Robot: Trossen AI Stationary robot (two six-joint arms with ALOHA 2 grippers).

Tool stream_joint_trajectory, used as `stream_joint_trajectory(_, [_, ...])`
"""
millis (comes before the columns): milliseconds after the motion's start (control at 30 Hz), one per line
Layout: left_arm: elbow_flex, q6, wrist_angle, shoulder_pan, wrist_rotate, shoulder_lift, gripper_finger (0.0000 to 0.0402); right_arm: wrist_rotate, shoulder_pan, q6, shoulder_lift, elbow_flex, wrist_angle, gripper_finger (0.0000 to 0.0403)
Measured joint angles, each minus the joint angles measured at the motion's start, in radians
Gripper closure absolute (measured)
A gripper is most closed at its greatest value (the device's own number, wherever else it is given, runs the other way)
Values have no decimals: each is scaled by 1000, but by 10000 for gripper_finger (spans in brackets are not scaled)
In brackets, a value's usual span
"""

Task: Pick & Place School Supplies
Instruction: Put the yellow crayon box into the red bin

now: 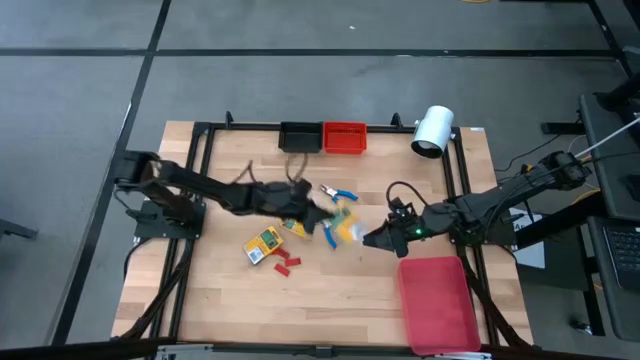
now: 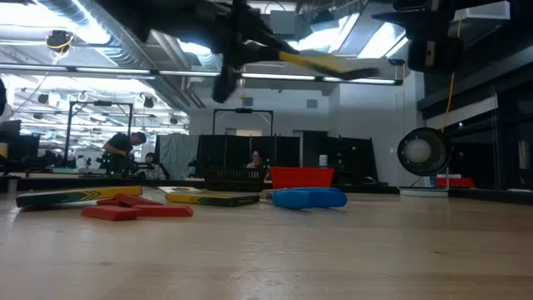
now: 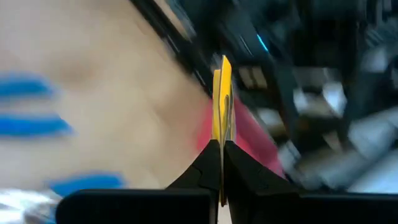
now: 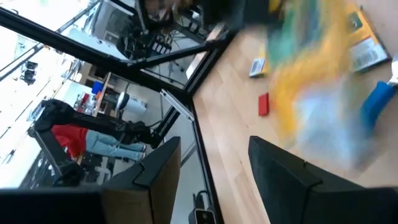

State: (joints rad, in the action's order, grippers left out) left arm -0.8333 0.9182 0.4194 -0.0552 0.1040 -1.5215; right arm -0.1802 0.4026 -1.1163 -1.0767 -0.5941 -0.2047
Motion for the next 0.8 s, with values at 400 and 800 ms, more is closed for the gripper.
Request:
stream_joint_trajectory(400, [-112,-160,-316,300,401,79,399,-220,44,240,7,-134,44,209])
stream_joint_trajectory(800, [-575,-286,-630,500,263,-287,400,-486,38,105,10,-402,774,209])
